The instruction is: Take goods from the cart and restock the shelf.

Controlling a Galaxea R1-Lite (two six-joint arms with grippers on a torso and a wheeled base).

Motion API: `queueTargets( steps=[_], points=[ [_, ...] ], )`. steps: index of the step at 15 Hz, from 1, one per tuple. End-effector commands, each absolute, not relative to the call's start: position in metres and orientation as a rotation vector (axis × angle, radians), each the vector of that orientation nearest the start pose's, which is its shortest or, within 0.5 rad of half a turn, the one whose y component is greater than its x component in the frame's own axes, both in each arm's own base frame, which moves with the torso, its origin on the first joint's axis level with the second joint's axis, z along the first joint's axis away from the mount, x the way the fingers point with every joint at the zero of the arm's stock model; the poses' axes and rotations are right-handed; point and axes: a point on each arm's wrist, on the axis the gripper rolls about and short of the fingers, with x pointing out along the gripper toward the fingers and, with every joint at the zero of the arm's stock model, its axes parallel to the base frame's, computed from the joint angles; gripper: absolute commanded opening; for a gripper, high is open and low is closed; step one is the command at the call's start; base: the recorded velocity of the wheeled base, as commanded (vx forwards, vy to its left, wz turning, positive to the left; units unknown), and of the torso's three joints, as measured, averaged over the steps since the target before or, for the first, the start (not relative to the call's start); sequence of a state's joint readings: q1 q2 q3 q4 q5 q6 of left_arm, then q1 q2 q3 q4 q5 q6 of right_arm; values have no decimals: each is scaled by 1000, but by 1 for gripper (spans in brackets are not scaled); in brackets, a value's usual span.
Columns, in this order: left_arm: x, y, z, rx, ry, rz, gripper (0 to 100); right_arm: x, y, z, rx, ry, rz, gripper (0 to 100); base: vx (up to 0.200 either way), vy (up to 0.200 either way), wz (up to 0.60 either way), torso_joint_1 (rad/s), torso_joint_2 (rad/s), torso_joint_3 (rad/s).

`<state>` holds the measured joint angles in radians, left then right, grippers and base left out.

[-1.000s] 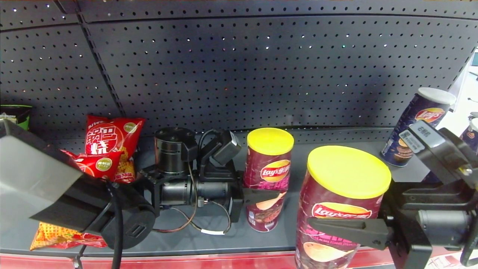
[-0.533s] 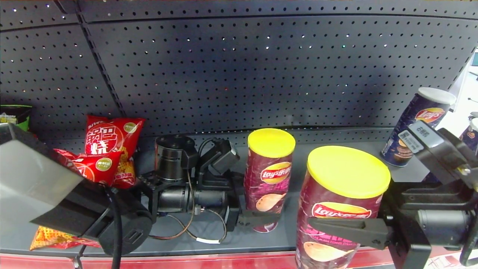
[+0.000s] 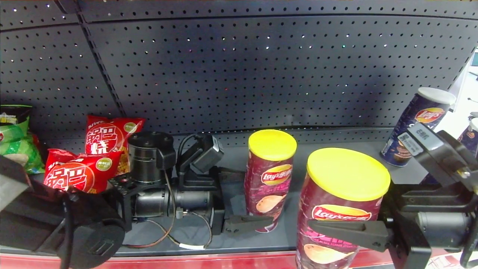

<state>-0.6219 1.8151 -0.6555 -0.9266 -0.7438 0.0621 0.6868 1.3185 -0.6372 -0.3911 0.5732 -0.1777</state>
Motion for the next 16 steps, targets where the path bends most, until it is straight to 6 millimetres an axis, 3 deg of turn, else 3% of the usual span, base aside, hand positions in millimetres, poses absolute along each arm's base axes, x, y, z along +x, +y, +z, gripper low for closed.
queueTargets(
  steps=[1, 3, 6, 7, 9, 14, 15, 16],
  points=[
    [224, -176, 161, 24, 151, -1322, 100, 149, 138, 211, -170, 199, 1273, 0, 0, 0, 0, 0, 0, 0],
    [204, -150, 179, -28, 119, -1239, 100, 152, 135, 210, -168, 204, 1253, 0, 0, 0, 0, 0, 0, 0],
    [207, -104, 209, -26, -17, -1022, 100, 154, 132, 209, -166, 208, 1237, 0, 0, 0, 0, 0, 0, 0],
    [200, -72, 224, -16, -81, -889, 100, 155, 132, 210, -166, 205, 1236, 0, 0, 0, 0, 0, 0, 0],
    [179, -32, 223, -5, -101, -701, 100, 155, 132, 209, -165, 210, 1232, 0, 0, 0, 0, 0, 0, 0],
    [102, 9, 222, 54, -194, -320, 100, 157, 134, 208, -167, 213, 1240, 0, 0, 0, 0, 0, 0, 0],
    [92, 13, 216, 59, -188, -262, 100, 157, 135, 209, -167, 212, 1241, 0, 0, 0, 0, 0, 0, 0],
    [66, 17, 189, 82, -170, -112, 100, 157, 135, 209, -168, 211, 1243, 0, 0, 0, 0, 0, 0, 0]
  ],
)
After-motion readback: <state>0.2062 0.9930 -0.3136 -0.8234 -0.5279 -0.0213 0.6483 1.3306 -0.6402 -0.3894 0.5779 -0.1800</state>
